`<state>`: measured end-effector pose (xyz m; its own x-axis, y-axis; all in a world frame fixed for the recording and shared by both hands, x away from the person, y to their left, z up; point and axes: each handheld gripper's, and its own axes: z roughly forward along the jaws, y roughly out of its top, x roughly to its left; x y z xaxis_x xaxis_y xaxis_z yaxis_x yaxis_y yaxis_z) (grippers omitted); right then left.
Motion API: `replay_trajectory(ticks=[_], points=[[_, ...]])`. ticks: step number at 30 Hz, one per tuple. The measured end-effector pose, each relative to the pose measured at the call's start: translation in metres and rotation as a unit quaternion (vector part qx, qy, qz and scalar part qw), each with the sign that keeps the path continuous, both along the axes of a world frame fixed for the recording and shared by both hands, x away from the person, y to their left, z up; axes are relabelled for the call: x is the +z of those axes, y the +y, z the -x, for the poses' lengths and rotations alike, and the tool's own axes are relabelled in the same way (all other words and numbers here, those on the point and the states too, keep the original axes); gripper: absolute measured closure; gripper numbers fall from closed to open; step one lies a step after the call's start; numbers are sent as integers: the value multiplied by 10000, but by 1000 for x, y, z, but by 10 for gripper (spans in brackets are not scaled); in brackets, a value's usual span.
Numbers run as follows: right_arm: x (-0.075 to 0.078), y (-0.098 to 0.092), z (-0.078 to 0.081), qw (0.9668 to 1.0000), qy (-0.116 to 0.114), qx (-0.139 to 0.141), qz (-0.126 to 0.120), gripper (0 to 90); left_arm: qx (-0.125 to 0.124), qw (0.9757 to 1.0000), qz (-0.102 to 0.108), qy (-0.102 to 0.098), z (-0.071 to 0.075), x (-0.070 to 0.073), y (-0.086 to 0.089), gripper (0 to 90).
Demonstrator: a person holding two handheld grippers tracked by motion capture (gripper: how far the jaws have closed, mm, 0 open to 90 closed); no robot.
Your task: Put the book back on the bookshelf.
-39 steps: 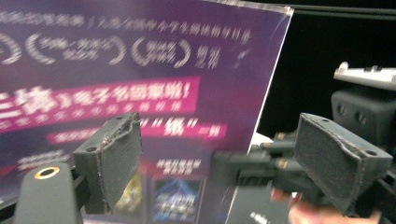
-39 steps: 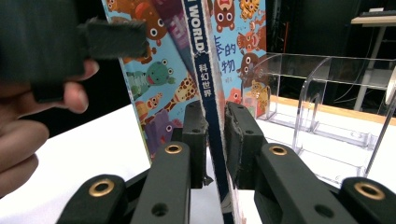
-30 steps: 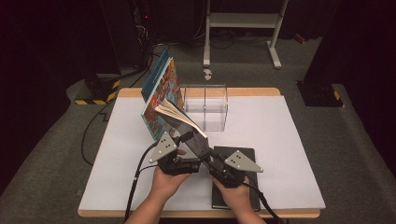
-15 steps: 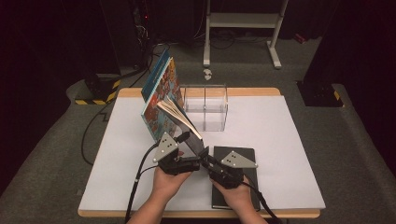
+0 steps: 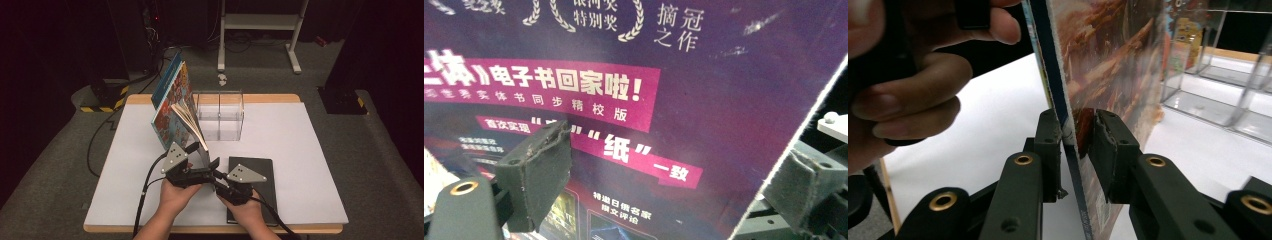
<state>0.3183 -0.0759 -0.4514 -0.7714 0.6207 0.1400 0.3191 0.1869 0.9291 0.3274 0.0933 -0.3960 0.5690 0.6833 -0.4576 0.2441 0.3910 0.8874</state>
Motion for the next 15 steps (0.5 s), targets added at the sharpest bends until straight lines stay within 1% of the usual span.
replay_trajectory(ticks=[2, 3, 6, 9, 11, 13, 15], points=[[0, 2, 0, 10000, 10, 31, -33, 717, 20, 10000, -20, 10, 0, -1, 1, 138], [-1, 3, 0, 9999, 60, 61, -71, 711, 39, 10000, -56, 5, -1, -1, 3, 138], [-1, 6, 0, 9997, 133, 141, -132, 705, 72, 9999, -39, 58, -3, -2, 4, 146], [-1, 10, -1, 9994, 205, 208, -195, 695, 104, 9999, -124, 22, -3, -2, 4, 150], [-1, 12, -1, 9991, 244, 246, -250, 686, 117, 9998, -132, 16, -3, -2, 4, 153], [-2, 13, -2, 9987, 292, 279, -318, 677, 179, 9997, -151, 13, -3, -2, 4, 161], [-2, 14, -2, 9986, 288, 300, -329, 673, 238, 9995, -196, -7, -2, -4, 3, 174]])
